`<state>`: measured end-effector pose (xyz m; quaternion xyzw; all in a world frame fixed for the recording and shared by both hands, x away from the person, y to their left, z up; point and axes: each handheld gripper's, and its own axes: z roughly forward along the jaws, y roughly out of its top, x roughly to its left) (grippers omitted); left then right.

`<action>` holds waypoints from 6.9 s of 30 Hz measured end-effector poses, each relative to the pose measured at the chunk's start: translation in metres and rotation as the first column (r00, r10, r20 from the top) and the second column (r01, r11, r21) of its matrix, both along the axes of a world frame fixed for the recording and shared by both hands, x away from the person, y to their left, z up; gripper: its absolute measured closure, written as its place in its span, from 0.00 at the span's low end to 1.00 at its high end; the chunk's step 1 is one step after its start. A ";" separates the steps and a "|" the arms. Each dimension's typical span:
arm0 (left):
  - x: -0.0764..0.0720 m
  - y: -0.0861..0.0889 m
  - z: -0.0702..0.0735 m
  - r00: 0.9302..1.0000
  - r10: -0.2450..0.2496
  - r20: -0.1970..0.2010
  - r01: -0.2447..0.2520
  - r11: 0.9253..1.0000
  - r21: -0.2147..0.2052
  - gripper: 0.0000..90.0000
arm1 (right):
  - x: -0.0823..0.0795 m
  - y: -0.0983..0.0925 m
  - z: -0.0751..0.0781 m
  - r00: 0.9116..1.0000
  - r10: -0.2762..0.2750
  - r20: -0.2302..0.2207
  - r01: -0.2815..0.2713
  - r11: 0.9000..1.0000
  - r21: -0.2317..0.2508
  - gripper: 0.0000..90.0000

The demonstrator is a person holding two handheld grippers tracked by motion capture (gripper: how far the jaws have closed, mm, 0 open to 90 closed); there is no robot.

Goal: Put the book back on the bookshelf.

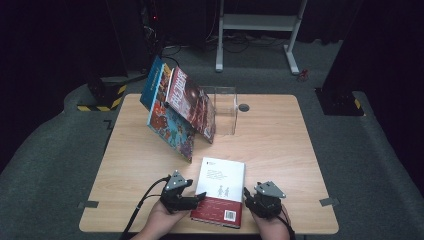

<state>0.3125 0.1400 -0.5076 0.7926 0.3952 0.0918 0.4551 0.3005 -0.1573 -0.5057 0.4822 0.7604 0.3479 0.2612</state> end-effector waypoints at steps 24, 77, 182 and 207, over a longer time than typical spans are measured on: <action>-0.003 -0.007 -0.008 0.995 -0.042 -0.090 0.035 0.996 -0.079 0.25 | -0.019 0.009 0.005 0.998 0.059 0.018 -0.060 0.995 0.080 0.45; -0.002 -0.015 0.005 0.999 -0.041 -0.004 0.041 0.997 -0.067 0.29 | -0.020 0.010 0.004 0.998 0.054 0.026 -0.056 0.993 0.103 0.46; -0.002 0.011 0.010 0.996 -0.012 0.087 0.026 0.985 -0.169 0.57 | -0.018 0.009 0.001 0.995 0.103 -0.016 -0.098 0.976 0.194 0.28; 0.007 0.011 -0.013 0.981 -0.056 -0.185 0.023 0.985 -0.173 0.38 | -0.019 0.013 -0.001 0.991 0.129 -0.044 -0.118 0.973 0.197 0.28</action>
